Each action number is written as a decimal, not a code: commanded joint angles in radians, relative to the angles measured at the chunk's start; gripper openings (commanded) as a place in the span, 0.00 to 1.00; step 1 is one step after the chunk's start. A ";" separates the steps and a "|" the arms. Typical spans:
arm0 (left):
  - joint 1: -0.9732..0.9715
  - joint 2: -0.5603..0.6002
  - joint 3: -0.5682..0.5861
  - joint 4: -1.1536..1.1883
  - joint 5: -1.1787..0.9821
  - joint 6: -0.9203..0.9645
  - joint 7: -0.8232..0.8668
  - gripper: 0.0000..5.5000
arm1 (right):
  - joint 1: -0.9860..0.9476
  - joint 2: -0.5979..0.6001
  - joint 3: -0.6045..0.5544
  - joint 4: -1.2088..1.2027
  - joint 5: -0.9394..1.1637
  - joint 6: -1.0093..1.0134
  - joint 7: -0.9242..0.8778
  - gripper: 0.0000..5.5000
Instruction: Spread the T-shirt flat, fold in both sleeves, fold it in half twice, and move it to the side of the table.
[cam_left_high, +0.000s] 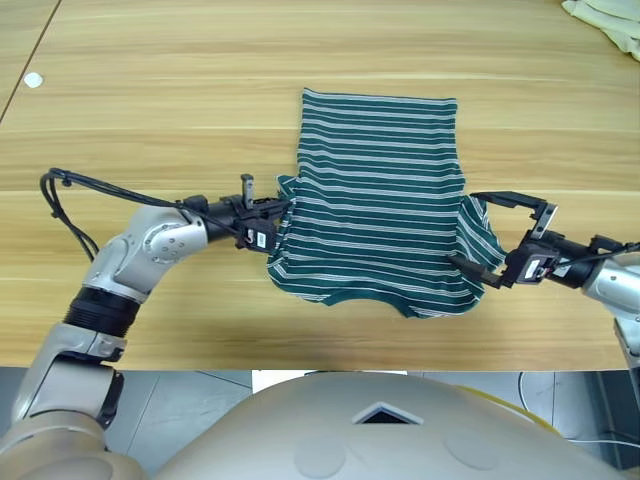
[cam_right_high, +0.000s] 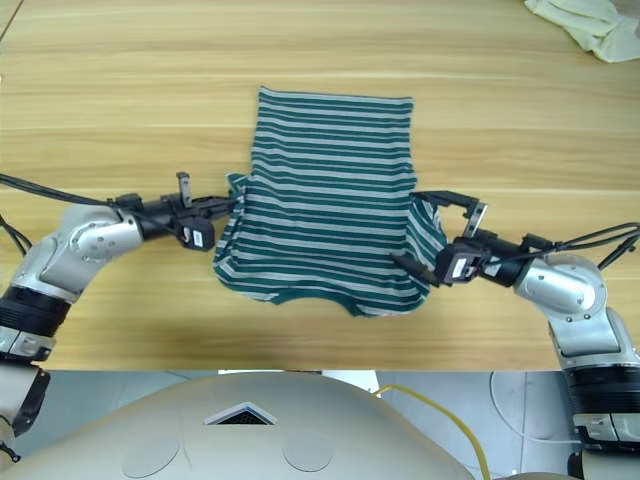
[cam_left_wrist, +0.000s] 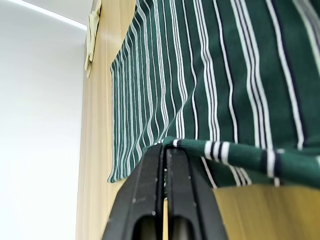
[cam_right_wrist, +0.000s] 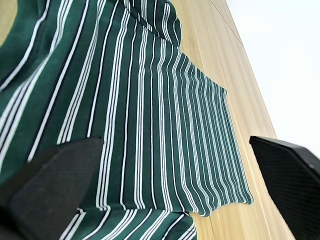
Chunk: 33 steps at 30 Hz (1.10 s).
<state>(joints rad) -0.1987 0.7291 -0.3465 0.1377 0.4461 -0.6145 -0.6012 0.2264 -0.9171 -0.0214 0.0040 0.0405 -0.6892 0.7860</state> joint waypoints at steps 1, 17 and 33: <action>-0.005 -0.040 -0.020 0.021 0.012 -0.027 0.032 0.00 | -0.011 0.003 0.002 -0.014 0.007 0.002 0.010 0.98; -0.030 -0.166 -0.072 0.274 0.086 -0.129 0.209 0.00 | -0.002 0.004 -0.006 -0.040 0.014 0.019 0.009 0.98; -0.014 -0.202 -0.100 0.245 0.021 -0.131 0.159 0.00 | -0.005 0.015 0.005 -0.039 0.003 0.025 0.006 0.98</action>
<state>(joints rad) -0.2161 0.5259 -0.4354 0.3912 0.4686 -0.7495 -0.4252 0.2266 -0.9110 -0.0204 -0.0335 0.0438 -0.6754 0.7875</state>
